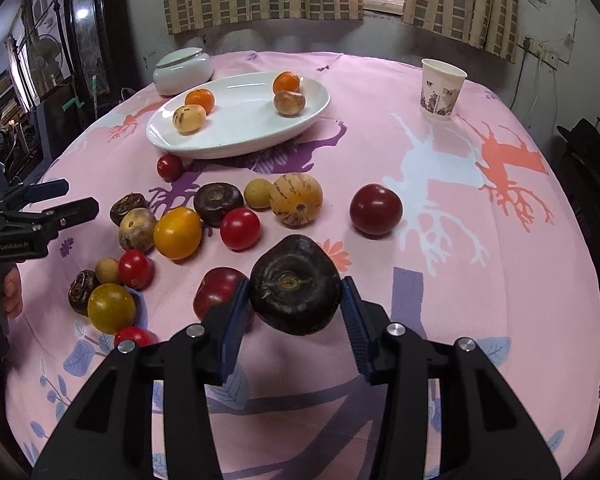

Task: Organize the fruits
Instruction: 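Grasp a second dark purple fruit with the left tool while the right tool holds its fruit, then carry both dark purple fruits onto the white plate and open both tools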

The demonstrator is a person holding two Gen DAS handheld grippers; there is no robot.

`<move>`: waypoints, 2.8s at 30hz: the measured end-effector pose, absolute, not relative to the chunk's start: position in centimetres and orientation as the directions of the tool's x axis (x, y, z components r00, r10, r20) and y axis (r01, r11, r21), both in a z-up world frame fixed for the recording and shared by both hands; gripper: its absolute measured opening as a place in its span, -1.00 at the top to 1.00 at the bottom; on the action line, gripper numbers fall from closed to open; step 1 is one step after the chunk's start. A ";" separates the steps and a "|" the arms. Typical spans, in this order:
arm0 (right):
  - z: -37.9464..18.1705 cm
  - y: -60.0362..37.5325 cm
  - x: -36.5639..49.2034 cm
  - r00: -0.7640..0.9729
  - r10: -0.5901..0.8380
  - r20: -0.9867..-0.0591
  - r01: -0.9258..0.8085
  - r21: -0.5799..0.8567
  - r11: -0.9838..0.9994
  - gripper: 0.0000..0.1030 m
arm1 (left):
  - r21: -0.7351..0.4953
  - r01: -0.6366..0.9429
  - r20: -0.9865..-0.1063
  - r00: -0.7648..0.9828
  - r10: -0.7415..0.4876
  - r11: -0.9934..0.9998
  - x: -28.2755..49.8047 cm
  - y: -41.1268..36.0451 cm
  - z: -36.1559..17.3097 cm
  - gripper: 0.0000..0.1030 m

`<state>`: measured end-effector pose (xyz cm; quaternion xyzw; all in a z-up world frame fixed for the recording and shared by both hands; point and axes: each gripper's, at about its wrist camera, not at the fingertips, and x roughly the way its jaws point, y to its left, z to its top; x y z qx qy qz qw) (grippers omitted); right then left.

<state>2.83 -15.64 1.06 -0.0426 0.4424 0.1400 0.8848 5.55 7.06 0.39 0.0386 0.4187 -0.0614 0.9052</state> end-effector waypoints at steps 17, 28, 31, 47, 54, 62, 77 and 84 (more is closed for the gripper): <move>1.0 -15.5 2.7 0.556 0.234 -0.797 -0.304 0.067 0.950 0.10 | 0.254 0.221 -0.771 0.634 0.059 0.942 5.4 5.8 -2.2 -0.96; 0.7 -15.7 2.8 0.531 0.265 -0.805 -0.307 0.108 0.945 0.10 | 0.186 0.147 -0.769 0.637 0.051 0.972 7.9 6.3 -3.3 -0.93; 0.7 -15.9 2.9 0.527 0.275 -0.804 -0.304 0.124 0.945 0.10 | 0.129 0.142 -0.775 0.632 0.011 0.981 8.5 6.4 -3.4 -0.78; 0.7 -16.3 3.0 0.522 0.283 -0.805 -0.298 0.139 0.944 0.11 | 0.051 0.175 -0.789 0.610 -0.068 0.983 8.7 5.0 -3.3 0.15; 1.7 -16.6 2.6 0.565 0.314 -0.763 -0.300 0.165 0.939 0.10 | 0.005 0.169 -0.760 0.642 -0.106 0.986 7.2 5.7 -1.0 0.15; 2.5 -17.1 3.2 0.582 0.350 -0.735 -0.270 0.231 0.935 0.10 | -0.055 0.184 -0.719 0.675 -0.167 0.981 7.5 6.4 3.3 0.15; 6.0 -11.2 15.1 0.532 0.385 -0.754 -0.320 0.243 0.916 0.10 | -0.134 0.156 -0.722 0.661 -0.204 0.979 17.6 6.1 5.6 0.15; 3.0 -8.6 19.5 0.536 0.286 -0.794 -0.336 0.110 0.935 0.10 | -0.108 0.132 -0.757 0.632 -0.167 0.985 23.0 4.5 3.7 0.15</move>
